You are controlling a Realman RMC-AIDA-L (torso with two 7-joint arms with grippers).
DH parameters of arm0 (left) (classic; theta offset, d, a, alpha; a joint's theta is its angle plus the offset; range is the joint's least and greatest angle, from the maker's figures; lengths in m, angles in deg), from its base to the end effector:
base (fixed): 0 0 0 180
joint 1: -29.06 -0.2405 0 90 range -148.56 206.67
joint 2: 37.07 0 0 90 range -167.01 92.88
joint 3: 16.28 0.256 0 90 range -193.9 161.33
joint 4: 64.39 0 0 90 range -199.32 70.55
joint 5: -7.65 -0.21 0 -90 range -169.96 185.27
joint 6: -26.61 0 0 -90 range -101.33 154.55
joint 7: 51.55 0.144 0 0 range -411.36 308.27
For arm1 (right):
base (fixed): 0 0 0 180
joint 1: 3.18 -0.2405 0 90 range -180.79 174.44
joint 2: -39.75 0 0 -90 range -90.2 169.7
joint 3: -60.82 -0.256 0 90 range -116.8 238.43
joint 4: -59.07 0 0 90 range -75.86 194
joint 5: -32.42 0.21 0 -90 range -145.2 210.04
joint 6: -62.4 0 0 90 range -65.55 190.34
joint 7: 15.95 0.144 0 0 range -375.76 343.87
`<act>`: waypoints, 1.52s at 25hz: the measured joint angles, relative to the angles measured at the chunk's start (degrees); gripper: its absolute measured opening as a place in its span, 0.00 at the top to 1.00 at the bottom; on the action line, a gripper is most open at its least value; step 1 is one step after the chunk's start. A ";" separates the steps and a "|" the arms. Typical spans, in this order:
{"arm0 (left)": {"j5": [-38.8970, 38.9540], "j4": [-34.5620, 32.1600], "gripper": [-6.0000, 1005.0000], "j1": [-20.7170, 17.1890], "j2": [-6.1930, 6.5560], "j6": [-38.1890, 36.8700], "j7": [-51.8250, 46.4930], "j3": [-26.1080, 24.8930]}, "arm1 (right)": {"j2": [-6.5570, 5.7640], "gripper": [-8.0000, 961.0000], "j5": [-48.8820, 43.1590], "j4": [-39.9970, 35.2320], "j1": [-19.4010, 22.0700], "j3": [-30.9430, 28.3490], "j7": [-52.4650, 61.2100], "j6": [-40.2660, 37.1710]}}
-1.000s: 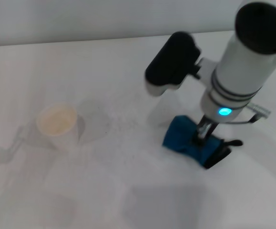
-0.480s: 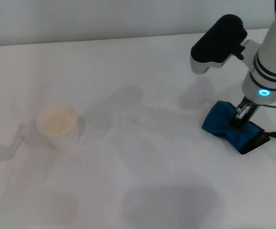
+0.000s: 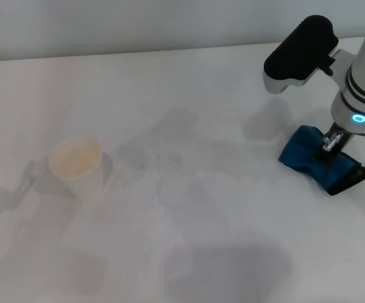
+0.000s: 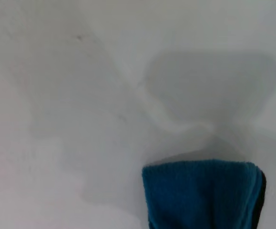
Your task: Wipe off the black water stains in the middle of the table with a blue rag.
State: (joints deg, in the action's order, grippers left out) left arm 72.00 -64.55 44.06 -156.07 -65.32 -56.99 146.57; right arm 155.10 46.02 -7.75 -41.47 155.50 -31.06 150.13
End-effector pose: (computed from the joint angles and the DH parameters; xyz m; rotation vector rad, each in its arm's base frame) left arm -0.3423 0.2393 -0.0021 -1.7238 -0.2142 -0.7281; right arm 0.2310 0.3607 -0.0015 -2.1862 0.9703 -1.0075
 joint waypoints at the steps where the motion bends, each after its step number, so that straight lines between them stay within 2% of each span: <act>1: 0.00 -0.01 0.13 0.00 0.00 0.00 0.00 0.00 | 0.00 0.82 0.01 0.53 -0.12 -0.36 -0.12 0.00; 8: -0.01 -0.08 0.13 0.02 -0.05 -0.08 0.00 0.00 | 0.07 0.81 0.63 2.93 -0.18 -3.64 -2.24 -0.57; 12: -0.03 -0.17 0.13 0.04 -0.10 -0.06 0.00 0.00 | 0.03 0.80 4.47 2.83 0.14 -4.18 -4.66 -0.70; 17: -0.22 -0.24 0.13 0.09 -0.09 -0.13 -0.07 0.09 | 0.07 0.56 6.10 2.67 0.72 -6.01 -6.98 -0.74; 20: -0.25 -0.27 0.13 0.08 -0.10 -0.26 -0.12 0.09 | -0.14 0.55 5.43 1.92 1.22 -7.90 -7.08 -1.04; 24: -0.38 -0.35 0.13 -0.05 -0.17 -0.29 -0.13 0.09 | -0.31 0.53 3.99 -1.46 3.23 -13.82 -8.47 -1.66; 28: -0.38 -0.37 0.13 0.13 -0.18 -0.27 -0.13 0.09 | -0.17 0.53 5.83 -6.16 6.10 -22.13 -12.51 -1.78; 34: -0.28 -0.37 0.13 0.75 -0.18 -0.21 -0.26 0.10 | -0.25 0.53 19.83 -5.01 9.66 -35.00 -23.03 -5.02; 38: -0.20 -0.36 0.13 1.08 -0.11 -0.12 -0.27 0.09 | -0.34 0.53 35.48 0.64 12.53 -42.97 -35.96 -7.73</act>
State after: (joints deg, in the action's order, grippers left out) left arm 71.80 -64.91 45.14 -156.18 -65.43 -57.26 146.66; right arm 154.77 81.51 -7.11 -28.94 112.53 -67.02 142.40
